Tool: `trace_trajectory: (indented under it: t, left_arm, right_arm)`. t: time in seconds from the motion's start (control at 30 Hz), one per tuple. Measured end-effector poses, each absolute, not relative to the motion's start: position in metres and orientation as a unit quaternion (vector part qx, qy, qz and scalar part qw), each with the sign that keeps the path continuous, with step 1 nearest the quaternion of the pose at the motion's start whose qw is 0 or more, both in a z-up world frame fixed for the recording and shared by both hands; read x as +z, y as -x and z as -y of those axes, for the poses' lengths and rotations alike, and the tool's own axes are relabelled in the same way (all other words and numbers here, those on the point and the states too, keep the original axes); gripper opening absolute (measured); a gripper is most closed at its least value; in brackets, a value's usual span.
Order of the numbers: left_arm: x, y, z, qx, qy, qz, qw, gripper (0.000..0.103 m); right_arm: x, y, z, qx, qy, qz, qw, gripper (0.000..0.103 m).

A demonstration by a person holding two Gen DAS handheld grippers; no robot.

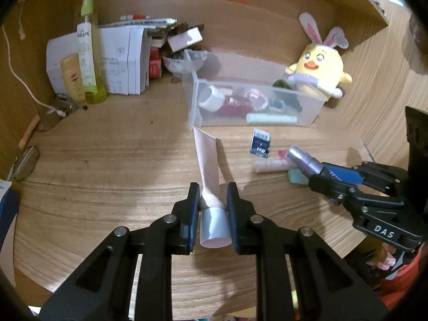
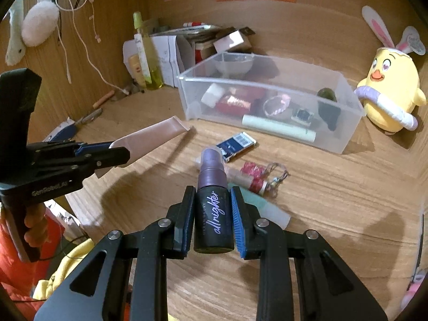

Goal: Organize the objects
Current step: 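Grasp the pale pink tube with the left tool while the right tool grasps the purple spray bottle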

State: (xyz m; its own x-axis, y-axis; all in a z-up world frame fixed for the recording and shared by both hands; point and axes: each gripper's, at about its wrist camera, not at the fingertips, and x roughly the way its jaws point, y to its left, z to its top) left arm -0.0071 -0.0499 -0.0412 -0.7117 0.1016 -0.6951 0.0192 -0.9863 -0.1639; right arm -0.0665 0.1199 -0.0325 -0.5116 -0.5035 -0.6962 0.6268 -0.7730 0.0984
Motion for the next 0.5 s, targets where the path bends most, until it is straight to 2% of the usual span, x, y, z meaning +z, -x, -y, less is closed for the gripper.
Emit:
trace_trajectory:
  t: [0.5]
  left_arm:
    - [-0.004,-0.002,0.033,0.936,0.342,0.078,0.022,0.019]
  right_arm:
    - [-0.002,0.077,-0.13,-0.883,-0.327,-0.065,0.329,0.023]
